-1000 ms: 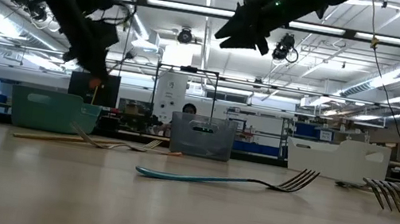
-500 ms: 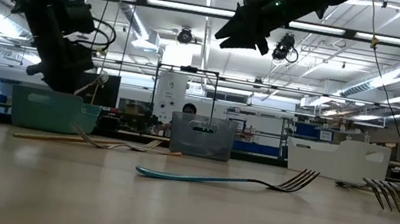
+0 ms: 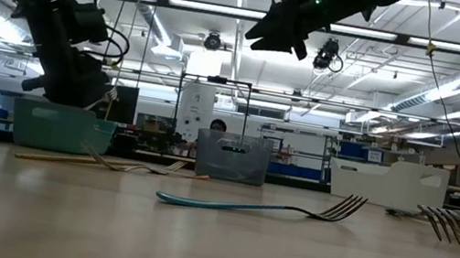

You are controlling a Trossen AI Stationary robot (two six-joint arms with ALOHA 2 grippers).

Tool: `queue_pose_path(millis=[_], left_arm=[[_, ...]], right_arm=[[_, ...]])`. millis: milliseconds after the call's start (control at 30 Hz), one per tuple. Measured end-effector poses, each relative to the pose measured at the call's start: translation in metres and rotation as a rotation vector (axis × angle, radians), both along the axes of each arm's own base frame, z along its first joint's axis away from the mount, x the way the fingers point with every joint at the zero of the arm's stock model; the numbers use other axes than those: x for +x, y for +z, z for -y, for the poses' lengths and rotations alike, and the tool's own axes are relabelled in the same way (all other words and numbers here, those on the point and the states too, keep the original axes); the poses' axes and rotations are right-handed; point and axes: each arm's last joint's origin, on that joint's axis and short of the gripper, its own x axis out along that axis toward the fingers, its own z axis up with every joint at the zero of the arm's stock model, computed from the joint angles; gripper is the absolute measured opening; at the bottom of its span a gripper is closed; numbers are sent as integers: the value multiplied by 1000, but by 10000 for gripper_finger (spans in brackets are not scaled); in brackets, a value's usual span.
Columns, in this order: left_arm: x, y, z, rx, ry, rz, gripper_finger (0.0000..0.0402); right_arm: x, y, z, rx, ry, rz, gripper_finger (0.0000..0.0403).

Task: Sort silverware by color (type)
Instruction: Put the top right orange fork into the green bin, then put the top blue fork into the black bin

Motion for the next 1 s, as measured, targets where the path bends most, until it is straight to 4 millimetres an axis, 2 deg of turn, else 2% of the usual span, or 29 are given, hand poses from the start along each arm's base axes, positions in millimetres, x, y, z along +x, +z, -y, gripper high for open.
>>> queue_pose_path(millis=[333, 700, 800, 1000], left_arm=[[6, -9, 4, -90, 57, -9, 17], [7, -9, 5, -120, 141, 21, 84], [10, 1, 1, -94, 128, 44, 104], [26, 38, -4, 43, -12, 94, 116]], right_arm=[[0, 0, 0, 1, 1, 1, 177], [1, 0, -2, 40, 28, 13, 176], [0, -1, -2, 53, 46, 6, 176], [-3, -8, -5, 97, 89, -68, 176]])
